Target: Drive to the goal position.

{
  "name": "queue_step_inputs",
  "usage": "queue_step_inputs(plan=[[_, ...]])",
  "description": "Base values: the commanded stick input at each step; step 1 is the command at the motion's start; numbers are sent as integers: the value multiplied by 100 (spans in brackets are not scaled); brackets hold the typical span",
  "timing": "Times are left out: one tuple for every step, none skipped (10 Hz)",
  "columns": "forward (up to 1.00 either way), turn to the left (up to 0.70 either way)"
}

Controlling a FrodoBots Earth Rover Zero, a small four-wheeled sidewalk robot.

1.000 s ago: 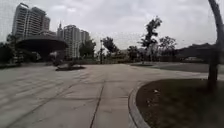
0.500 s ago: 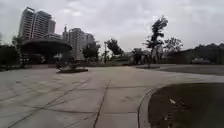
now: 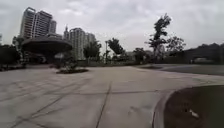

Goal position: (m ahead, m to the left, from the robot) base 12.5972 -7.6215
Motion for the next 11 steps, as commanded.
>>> queue_step_inputs(plan=[[100,4],[100,4],[100,4],[100,-1],[100,-36],[100,-36],[100,-36],[100,-36],[100,-36],[100,-36],[100,-36]])
